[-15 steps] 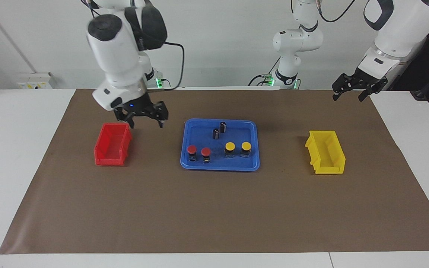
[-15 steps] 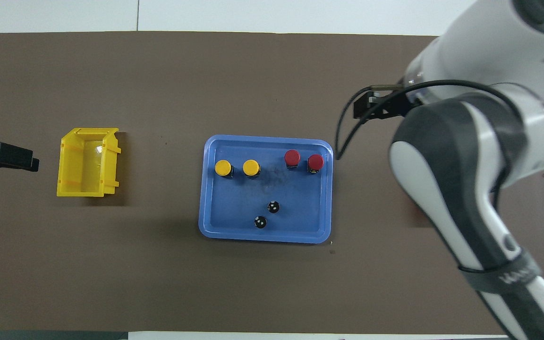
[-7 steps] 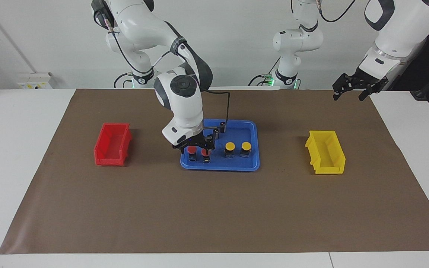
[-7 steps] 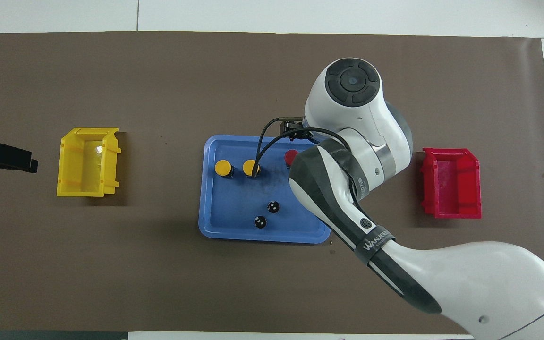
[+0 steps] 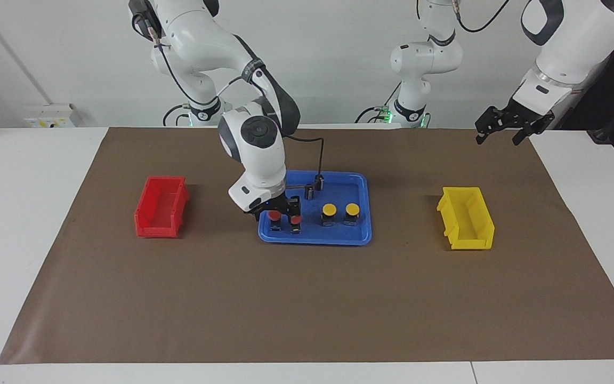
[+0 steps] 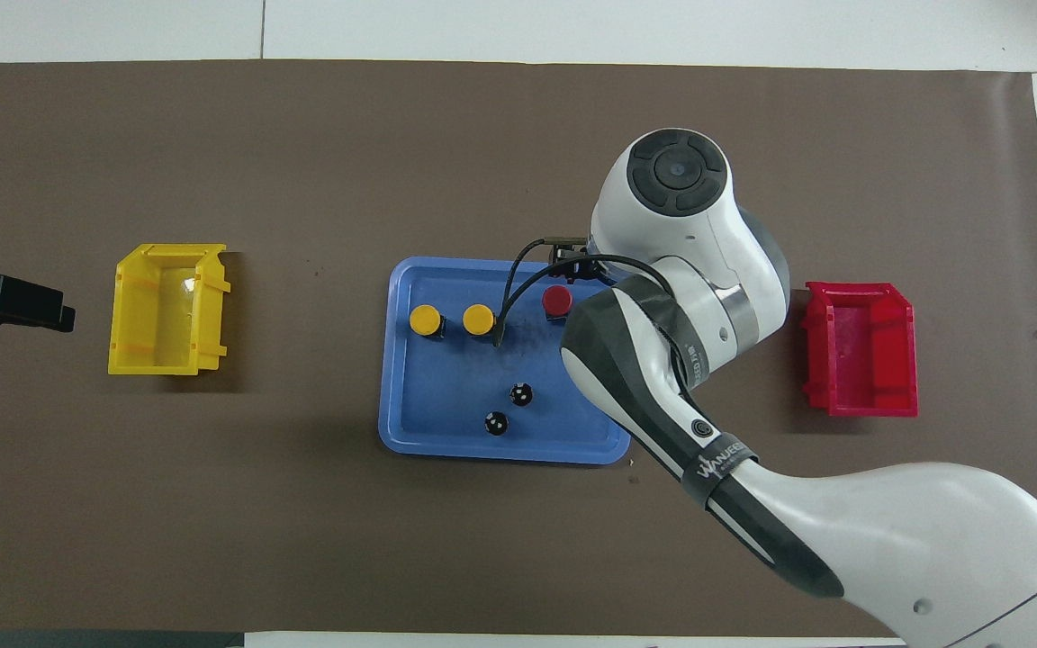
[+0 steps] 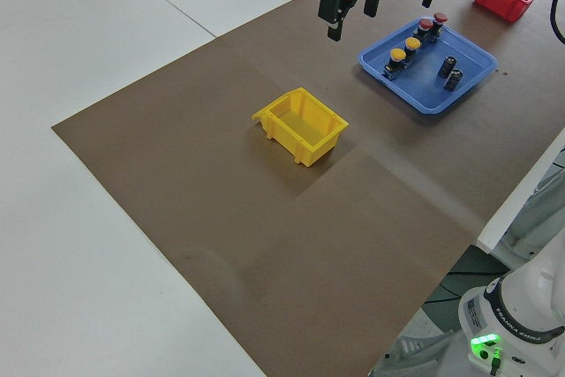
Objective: Sort red and yellow buttons by color
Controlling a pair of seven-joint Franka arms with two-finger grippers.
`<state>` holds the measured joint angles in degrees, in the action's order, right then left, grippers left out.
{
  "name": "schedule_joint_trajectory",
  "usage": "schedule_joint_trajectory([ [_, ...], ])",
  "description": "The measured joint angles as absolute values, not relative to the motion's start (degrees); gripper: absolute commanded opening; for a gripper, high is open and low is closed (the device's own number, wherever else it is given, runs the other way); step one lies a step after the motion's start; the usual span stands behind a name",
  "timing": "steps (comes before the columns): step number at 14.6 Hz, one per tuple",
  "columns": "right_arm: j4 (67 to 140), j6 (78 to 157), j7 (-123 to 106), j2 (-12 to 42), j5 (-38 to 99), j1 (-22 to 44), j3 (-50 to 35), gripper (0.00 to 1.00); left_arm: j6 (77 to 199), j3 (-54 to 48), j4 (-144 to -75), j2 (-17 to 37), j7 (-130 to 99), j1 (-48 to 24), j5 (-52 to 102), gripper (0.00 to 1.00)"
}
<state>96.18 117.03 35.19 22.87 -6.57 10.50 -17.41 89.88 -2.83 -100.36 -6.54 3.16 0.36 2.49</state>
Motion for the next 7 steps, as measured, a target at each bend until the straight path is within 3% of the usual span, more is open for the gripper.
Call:
schedule_joint_trajectory([
  [7,101.0,120.1,35.2,21.4,-6.6,9.9,-17.4,0.84,90.0,-2.8,-101.0,-6.6,3.2,0.4,2.5,1.0],
])
